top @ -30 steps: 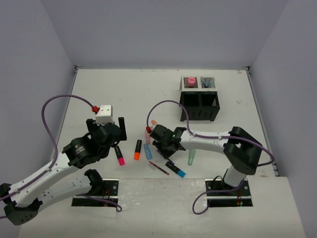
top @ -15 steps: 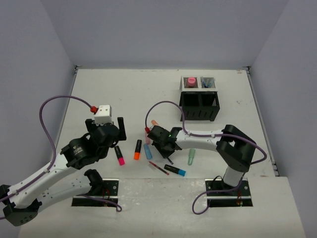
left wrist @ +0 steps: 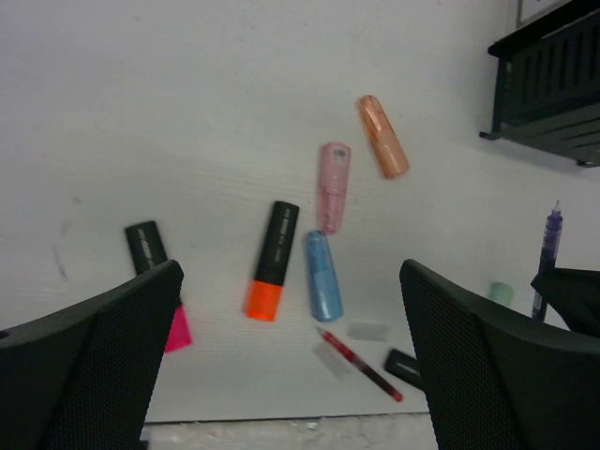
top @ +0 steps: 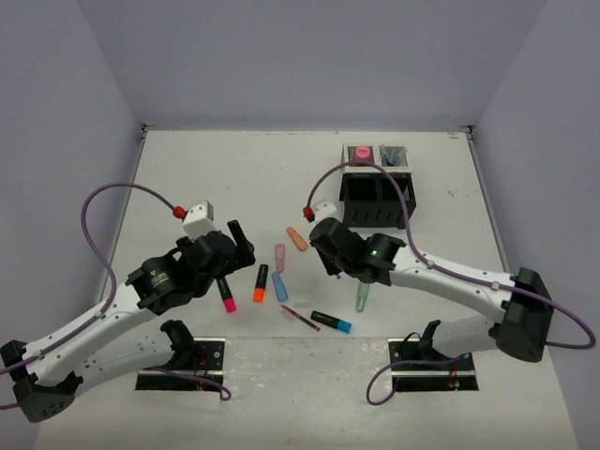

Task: Sort the stationery into containers
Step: Pick up the pen from the center of the board, then close the pen cap on the pen.

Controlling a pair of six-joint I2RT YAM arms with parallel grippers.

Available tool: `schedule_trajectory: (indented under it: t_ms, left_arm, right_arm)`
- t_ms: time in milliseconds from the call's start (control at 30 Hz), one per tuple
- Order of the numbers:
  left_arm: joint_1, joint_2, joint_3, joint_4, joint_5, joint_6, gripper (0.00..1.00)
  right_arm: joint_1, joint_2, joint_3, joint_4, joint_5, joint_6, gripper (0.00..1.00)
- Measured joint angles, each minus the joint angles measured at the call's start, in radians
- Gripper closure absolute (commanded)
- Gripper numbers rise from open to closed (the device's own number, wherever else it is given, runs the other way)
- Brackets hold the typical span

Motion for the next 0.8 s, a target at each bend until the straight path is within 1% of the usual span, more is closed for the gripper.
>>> schedule_trajectory:
  t_ms: [100,167,267,400,500,567,633,800]
  left_arm:
    - [-0.026,0.033,-0.034,0.002,0.083,-0.167,0.00]
    - [-0.097,0.086,-0.050,-0.002,0.104,-0.274,0.00]
    - [-0.220,0.215,-0.051,-0.003,0.120,-0.414,0.02]
    - [-0.317,0.420,-0.025,-0.029,0.148,-0.552,0.17]
    - [-0.353,0.549,0.004,-0.043,0.180,-0.624,0.31]
    - [-0.368,0.599,0.015,-0.056,0.198,-0.666,0.43]
    - [-0.374,0.642,0.030,-0.064,0.215,-0.700,0.46]
    - [-0.377,0.725,0.059,-0.066,0.241,-0.736,0.48]
  right_arm:
    - [-0.026,-0.113,-0.041,0.009,0.044,0.011,1.00]
    - [-0.033,-0.168,-0.080,0.018,0.068,0.018,1.00]
    - [-0.033,-0.238,-0.149,0.026,0.073,0.028,1.00]
    - [-0.033,-0.322,-0.212,0.029,0.067,0.041,1.00]
    - [-0.033,-0.392,-0.237,0.029,0.062,0.047,1.00]
    - [-0.033,-0.430,-0.247,0.030,0.054,0.050,1.00]
    - [-0.033,-0.461,-0.256,0.030,0.039,0.051,1.00]
    - [-0.033,-0.485,-0.258,0.030,0.013,0.051,1.00]
